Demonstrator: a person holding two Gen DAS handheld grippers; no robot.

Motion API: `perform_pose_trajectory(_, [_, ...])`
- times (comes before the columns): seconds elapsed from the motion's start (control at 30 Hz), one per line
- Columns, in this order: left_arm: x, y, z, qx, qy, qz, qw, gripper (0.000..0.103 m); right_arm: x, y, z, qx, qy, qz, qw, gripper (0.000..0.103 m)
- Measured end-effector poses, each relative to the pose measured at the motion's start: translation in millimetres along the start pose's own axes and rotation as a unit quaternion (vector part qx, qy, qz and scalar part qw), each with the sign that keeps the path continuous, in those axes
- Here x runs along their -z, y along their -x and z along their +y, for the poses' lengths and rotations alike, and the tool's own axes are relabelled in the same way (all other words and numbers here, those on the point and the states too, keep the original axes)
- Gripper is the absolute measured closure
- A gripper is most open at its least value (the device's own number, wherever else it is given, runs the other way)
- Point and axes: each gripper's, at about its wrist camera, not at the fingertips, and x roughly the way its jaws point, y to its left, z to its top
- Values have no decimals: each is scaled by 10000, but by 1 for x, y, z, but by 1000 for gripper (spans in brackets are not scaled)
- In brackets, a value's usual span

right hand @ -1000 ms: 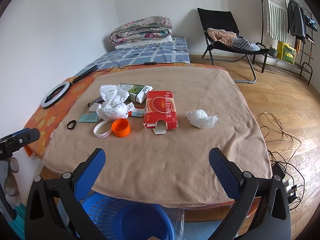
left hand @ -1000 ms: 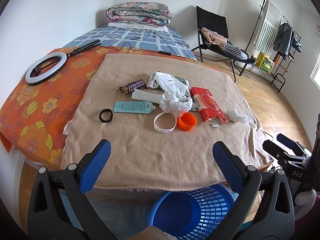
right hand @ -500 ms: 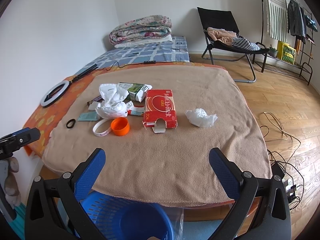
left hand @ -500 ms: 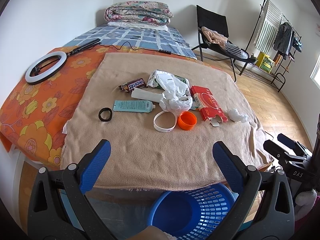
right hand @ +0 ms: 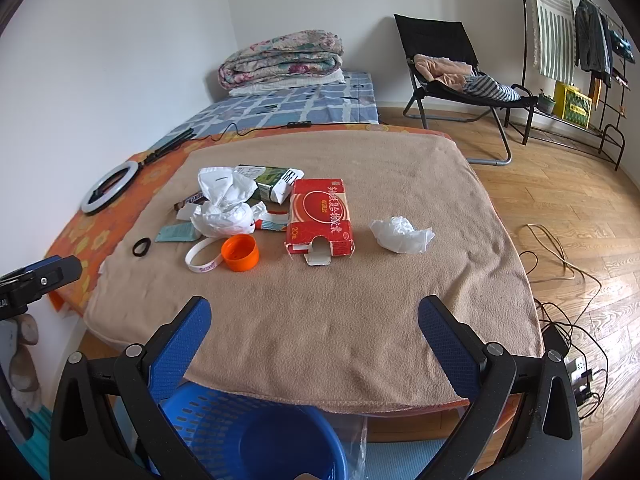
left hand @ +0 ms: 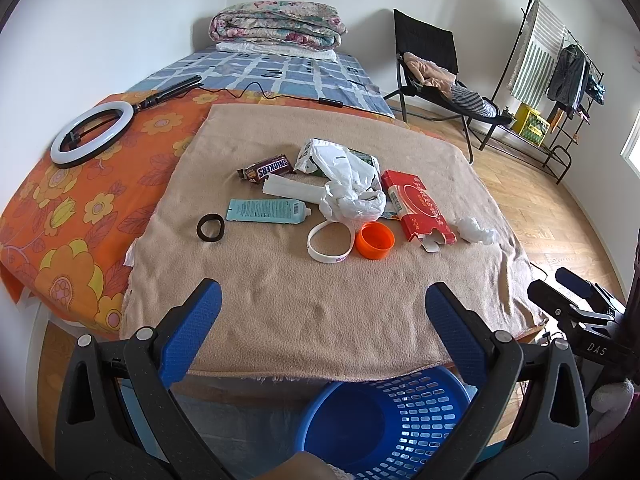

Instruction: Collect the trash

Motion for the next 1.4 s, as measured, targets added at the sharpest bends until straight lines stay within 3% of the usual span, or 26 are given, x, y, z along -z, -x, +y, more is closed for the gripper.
perform_pose_trajectory(1.03, [0,-2,4,-11,-1,54,10000,0,8,-1,-9,51,-11,14,10000,1])
perform_pose_trajectory(1.2, [5,-14,5,-26,-36,93,9999,0,4,-5,-9,50,-22,-13,10000,1])
perform_pose_trajectory(1.4, [-11,-37,4,191,94,349,9992,0,-3,-14,-8,173,308,-82,9993,1])
